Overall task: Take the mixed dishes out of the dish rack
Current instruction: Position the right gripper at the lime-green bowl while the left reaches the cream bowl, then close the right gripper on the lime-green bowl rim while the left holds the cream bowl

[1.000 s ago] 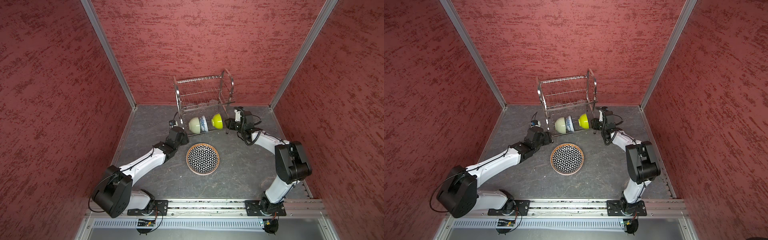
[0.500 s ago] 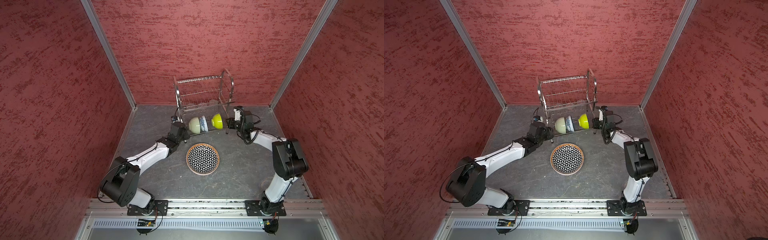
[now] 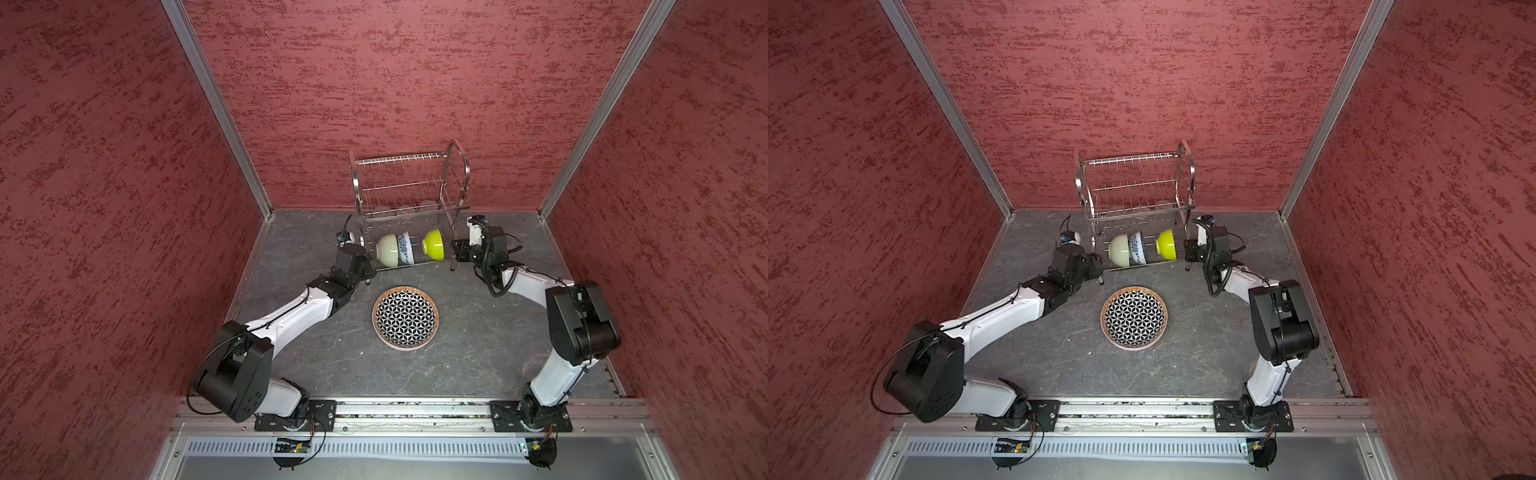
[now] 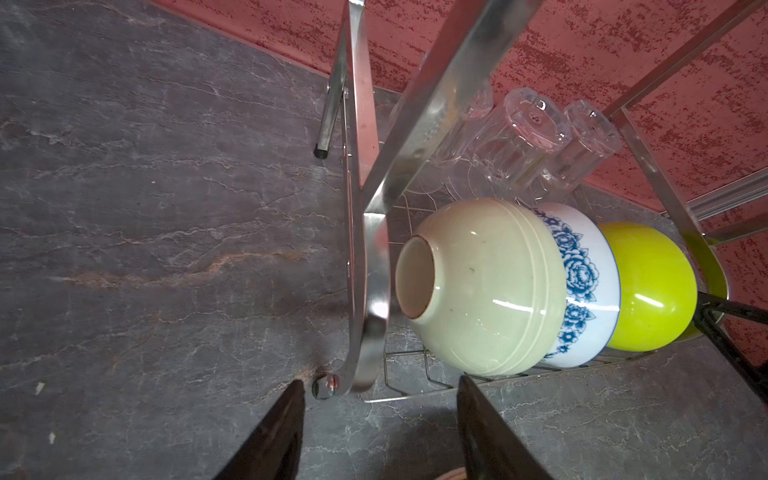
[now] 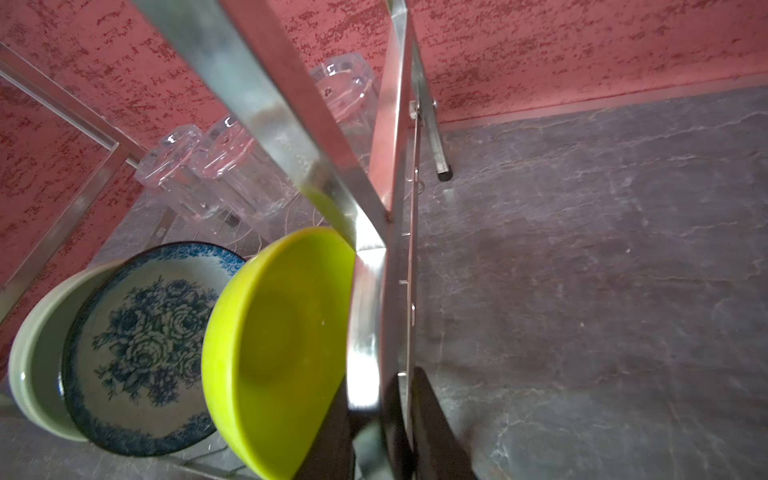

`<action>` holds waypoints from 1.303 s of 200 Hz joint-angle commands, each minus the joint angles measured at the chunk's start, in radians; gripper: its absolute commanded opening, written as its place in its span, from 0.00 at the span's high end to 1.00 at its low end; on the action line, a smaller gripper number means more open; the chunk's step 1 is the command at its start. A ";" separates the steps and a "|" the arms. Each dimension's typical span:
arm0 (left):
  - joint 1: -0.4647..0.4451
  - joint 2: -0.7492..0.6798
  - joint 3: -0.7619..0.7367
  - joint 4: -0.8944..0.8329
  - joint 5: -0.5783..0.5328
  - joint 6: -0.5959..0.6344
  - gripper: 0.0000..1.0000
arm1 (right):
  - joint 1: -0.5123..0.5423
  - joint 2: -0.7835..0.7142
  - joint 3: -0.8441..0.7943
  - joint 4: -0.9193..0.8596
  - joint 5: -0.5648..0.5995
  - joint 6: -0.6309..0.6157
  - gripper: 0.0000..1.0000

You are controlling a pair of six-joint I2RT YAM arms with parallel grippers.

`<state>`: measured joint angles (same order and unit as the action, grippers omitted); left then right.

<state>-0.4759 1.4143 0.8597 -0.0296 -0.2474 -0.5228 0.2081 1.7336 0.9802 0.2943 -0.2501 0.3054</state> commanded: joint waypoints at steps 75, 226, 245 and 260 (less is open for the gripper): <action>0.019 -0.066 -0.049 -0.010 -0.013 -0.001 0.40 | 0.027 -0.173 -0.150 0.041 0.000 0.188 0.76; 0.057 0.018 -0.006 0.031 0.018 0.007 0.29 | 0.041 -0.313 -0.200 0.039 -0.126 0.164 0.60; 0.057 0.050 0.016 0.037 0.027 0.007 0.32 | 0.041 -0.297 -0.196 0.052 -0.153 0.162 0.60; 0.057 0.069 0.030 0.038 0.026 0.008 0.34 | 0.041 -0.286 -0.191 0.056 -0.167 0.153 0.60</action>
<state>-0.4217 1.4578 0.8471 -0.0235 -0.2356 -0.5247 0.2417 1.4277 0.7879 0.3084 -0.3630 0.4603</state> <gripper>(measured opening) 0.681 0.401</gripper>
